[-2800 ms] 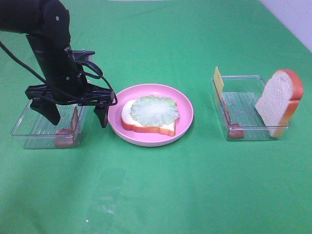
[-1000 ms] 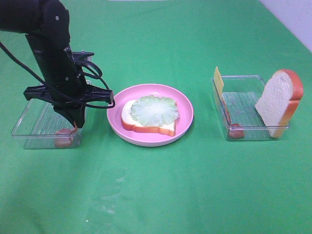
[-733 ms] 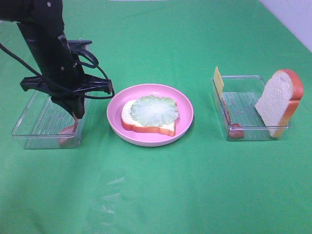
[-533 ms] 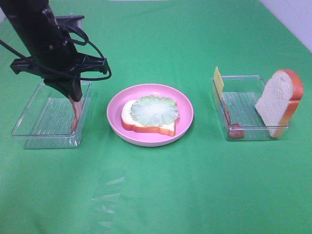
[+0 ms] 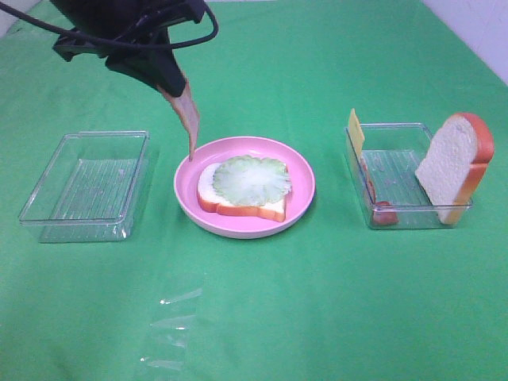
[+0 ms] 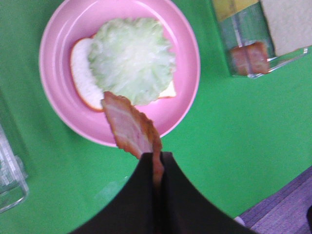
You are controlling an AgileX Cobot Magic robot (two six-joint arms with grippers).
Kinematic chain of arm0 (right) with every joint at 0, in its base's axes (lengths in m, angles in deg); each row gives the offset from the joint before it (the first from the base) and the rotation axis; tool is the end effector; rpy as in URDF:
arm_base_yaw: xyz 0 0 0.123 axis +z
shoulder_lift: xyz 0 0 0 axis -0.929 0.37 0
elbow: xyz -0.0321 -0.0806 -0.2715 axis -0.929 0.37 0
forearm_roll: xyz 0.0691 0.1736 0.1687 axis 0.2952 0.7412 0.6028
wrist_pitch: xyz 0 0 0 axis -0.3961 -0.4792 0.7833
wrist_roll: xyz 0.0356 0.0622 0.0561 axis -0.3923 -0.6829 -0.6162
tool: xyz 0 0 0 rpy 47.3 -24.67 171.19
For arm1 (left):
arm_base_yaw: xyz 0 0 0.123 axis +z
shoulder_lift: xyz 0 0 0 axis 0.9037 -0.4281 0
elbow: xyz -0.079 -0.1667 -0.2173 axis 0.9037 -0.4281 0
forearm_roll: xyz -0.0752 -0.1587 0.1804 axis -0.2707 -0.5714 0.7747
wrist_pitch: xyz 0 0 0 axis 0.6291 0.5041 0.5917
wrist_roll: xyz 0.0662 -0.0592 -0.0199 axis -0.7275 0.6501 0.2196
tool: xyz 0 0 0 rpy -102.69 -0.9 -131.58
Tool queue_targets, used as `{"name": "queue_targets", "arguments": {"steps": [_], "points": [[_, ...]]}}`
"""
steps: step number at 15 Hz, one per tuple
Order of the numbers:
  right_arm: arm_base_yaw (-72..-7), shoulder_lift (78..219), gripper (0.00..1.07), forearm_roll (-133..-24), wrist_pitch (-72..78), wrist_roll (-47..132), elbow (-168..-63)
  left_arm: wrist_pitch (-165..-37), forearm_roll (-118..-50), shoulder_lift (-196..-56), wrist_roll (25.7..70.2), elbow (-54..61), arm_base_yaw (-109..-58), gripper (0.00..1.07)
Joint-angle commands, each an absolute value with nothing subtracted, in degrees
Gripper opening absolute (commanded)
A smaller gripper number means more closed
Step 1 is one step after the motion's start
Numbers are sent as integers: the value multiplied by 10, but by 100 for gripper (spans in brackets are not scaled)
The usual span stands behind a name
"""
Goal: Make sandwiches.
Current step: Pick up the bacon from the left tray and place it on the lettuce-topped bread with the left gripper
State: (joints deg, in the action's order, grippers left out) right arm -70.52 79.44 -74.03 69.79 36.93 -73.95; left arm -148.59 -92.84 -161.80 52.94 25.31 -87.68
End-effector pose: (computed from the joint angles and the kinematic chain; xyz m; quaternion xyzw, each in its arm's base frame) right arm -0.0032 0.0073 0.2610 0.0235 0.8721 0.0385 0.4873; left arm 0.3528 -0.1837 0.3003 0.1155 0.9532 -0.2305 0.1578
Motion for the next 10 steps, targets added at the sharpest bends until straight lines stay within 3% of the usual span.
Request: {"name": "queue_targets", "arguments": {"steps": [1, 4, 6, 10], "points": [[-705, 785, 96, -739, 695, 377, -738, -1448, -1026, -1654, 465, 262, -879, 0], [-705, 785, 96, -739, 695, 377, -738, -1406, -1186, -1717, 361, 262, -879, 0], [-705, 785, 96, -739, 695, 377, -738, -1398, -1248, -1747, 321, 269, -881, 0], [-705, 785, 96, -739, 695, 377, -738, -1429, -1272, -1825, 296, 337, -903, 0]]}}
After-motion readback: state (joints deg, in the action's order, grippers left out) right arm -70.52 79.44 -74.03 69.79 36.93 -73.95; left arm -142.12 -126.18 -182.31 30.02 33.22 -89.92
